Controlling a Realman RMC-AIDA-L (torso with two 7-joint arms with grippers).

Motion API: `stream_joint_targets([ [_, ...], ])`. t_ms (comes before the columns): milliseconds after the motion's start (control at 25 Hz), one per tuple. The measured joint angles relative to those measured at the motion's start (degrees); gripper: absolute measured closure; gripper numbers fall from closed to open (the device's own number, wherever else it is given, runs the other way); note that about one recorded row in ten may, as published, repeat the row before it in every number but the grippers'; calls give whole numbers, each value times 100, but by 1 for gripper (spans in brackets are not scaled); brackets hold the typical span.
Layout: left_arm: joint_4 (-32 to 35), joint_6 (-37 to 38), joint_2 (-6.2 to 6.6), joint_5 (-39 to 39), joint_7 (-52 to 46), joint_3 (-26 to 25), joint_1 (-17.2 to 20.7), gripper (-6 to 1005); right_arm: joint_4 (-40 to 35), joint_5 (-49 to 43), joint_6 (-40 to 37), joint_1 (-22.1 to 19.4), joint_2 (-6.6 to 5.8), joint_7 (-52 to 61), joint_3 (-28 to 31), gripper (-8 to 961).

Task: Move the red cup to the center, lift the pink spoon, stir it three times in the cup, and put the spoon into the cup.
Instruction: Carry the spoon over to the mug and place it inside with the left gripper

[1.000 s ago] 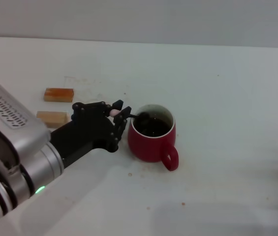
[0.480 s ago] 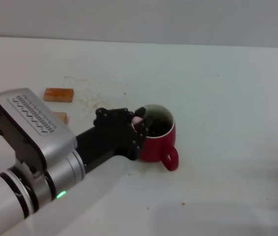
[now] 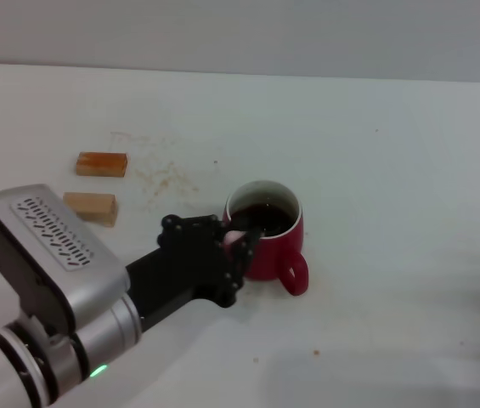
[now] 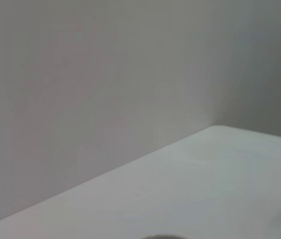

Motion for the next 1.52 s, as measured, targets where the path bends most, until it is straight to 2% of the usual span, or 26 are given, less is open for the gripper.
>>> stream_joint_targets([
  [320, 103, -51, -33, 0, 67, -272, 55, 855, 6, -9, 13, 3, 9, 0, 0, 954],
  [680, 355, -51, -279, 0, 97, -200, -502, 855, 9, -10, 27, -15, 13, 0, 0, 953],
  [800, 303, -49, -293, 0, 96, -90, -564, 855, 8, -10, 19, -31, 18, 0, 0, 953],
  [920, 160, -48, -282, 0, 97, 24, -539, 854, 1, -10, 19, -39, 18, 0, 0, 953],
  [1280, -33, -49, -227, 0, 218, 29, -65, 854, 0, -10, 28, -6, 14, 0, 0, 953],
  [1520, 68, -50, -287, 0, 247, -79, -152, 854, 0, -10, 31, -1, 11, 0, -43, 953],
])
